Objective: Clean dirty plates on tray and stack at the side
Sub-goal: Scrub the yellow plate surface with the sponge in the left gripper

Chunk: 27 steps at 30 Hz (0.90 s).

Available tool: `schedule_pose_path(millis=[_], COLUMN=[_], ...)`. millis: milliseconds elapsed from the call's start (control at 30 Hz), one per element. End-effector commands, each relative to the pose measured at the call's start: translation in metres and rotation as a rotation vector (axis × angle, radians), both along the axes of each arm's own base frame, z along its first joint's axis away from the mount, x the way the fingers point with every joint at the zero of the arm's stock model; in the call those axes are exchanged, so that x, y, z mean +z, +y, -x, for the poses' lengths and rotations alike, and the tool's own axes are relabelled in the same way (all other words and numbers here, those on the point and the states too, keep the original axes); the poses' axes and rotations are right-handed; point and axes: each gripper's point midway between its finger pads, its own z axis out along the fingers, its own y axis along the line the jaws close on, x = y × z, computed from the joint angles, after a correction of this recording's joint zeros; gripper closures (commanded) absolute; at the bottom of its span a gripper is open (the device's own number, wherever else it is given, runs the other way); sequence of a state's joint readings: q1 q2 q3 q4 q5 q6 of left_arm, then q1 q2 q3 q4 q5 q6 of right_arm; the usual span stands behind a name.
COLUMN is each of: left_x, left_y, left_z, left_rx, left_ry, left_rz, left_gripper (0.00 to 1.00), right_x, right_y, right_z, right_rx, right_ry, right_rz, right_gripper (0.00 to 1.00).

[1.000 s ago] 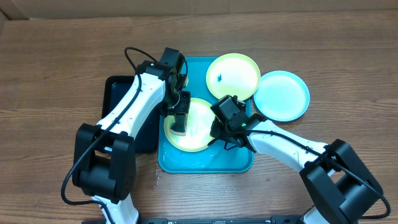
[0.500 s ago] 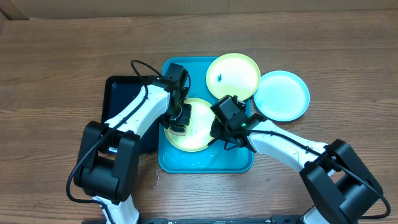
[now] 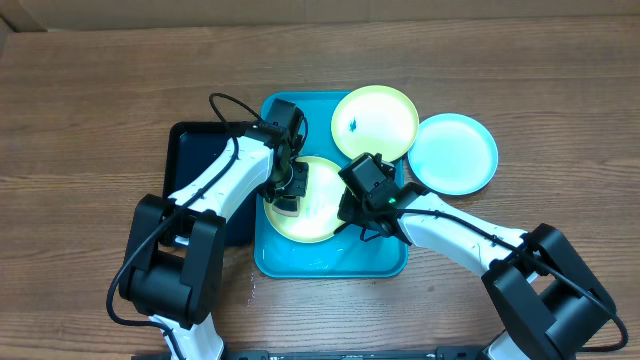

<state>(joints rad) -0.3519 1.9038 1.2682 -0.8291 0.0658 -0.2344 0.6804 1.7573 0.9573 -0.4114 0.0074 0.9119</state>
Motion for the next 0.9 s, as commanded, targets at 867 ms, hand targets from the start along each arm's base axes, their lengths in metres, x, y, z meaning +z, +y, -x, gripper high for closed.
schedule_pose_path(millis=[867], left_x=[-0.031], left_y=[0.022], left_z=[0.024], left_rx=[0.039], left_ry=[0.014], left_rz=[-0.082], left_gripper=[0.96], right_x=[-0.001], right_y=[0.000], right_z=[-0.003], right_rx=[0.000], right_ry=[-0.006], right_rz=[0.004], right_gripper=[0.96])
